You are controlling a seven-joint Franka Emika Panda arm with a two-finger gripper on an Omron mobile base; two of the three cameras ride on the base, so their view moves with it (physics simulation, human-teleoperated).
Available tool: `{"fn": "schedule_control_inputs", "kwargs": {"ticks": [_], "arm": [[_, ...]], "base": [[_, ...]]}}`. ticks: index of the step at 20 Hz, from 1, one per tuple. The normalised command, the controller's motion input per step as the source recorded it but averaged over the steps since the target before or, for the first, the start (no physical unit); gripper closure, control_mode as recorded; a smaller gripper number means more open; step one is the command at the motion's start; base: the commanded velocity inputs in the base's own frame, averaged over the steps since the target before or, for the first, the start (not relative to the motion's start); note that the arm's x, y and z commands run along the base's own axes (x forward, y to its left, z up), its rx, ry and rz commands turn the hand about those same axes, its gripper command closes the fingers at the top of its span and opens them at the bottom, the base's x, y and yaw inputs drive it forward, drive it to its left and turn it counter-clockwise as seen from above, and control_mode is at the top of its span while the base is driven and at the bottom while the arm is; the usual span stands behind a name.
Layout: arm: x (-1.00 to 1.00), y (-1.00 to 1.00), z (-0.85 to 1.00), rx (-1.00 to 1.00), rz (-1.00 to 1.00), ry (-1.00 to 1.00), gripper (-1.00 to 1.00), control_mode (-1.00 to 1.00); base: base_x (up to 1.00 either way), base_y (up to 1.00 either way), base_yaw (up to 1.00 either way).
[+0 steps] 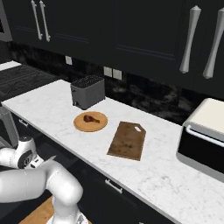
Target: Pick up the knife from the drawer and place it on the cutting board. Then place the meat from the plate to the cutting board.
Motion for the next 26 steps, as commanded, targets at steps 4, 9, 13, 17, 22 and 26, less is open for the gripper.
{"fn": "schedule_control_inputs", "kwargs": {"ticks": [4,9,13,17,22,26], "arm": [[0.00,0.11,-0.32,-0.02,0.00,0.00,-1.00,-1.00],[0.00,0.14,-0.37,-0.01,0.00,0.00,1.00,-1.00],[0.00,0.19,-0.25,0.00,0.00,0.00,1.00,-1.00],[-0.18,0.51,-0.16,0.00,-0.01,0.00,1.00,-1.00],[-0.42,0.72,-0.01,0.00,-0.09,0.00,1.00,-1.00],[-0.77,0.40,0.23,0.00,-0.13,-0.02,1.00,-1.00]], "base": [[0.00,0.00,0.00],[0.00,0.00,0.00],[0.00,0.00,0.00],[0.00,0.00,0.00],[0.00,0.00,0.00],[0.00,0.00,0.00]]}}
